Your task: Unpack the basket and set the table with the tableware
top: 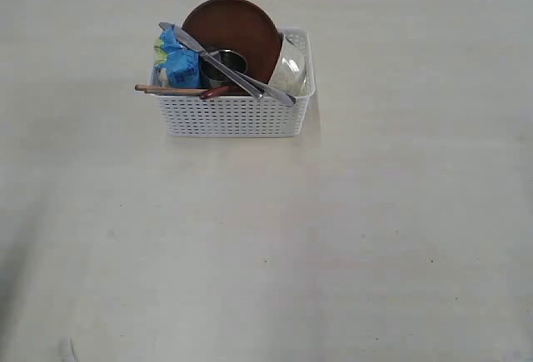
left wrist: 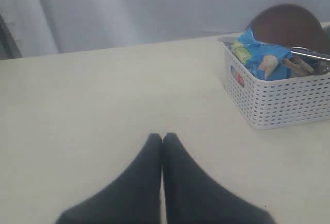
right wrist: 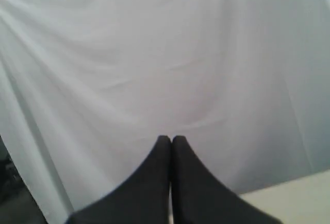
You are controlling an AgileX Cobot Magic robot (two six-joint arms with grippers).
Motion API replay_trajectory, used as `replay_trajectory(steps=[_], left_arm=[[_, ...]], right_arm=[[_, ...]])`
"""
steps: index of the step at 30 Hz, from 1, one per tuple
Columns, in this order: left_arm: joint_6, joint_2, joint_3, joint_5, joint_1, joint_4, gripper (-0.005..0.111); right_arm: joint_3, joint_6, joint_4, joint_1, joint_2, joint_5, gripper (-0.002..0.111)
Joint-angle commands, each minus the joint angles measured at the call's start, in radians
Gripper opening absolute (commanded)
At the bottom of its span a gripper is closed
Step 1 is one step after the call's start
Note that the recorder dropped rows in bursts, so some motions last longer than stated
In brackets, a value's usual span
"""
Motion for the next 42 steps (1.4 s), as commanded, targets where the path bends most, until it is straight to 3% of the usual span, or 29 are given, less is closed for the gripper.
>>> replay_trajectory(steps=[1,6,8,16,19,24,36,42], left_arm=[[-0.004,-0.002,0.003,-0.010,0.002,0.001,0.000],[-0.004,-0.002,0.003,-0.010,0.002,0.001,0.000],[-0.004,-0.002,0.003,-0.010,0.002,0.001,0.000],[-0.004,-0.002,0.003,-0.010,0.002,0.001,0.000],[-0.004,-0.002,0.003,-0.010,0.002,0.001,0.000],[-0.004,-0.002,0.003,-0.010,0.002,0.001,0.000],[-0.004,-0.002,0.003,-0.010,0.002,0.001,0.000],[-0.004,-0.002,0.003,-0.010,0.002,0.001,0.000]], right_arm=[[-0.167,-0.089,-0.020,-0.003,0.174,0.246,0.000],[-0.452,-0.168,-0.010,0.102,0.568,0.559,0.035],[-0.574,-0.214,-0.010,0.158,0.714,0.696,0.038],[-0.814,-0.301,0.013,0.360,1.005,0.845,0.039],[-0.926,-0.308,0.031,0.425,1.120,0.982,0.038],[-1.136,-0.317,0.039,0.476,1.341,1.121,0.038],[-1.457,-0.411,0.071,0.601,1.704,1.100,0.038],[-1.558,-0.413,0.071,0.601,1.851,1.090,0.038]])
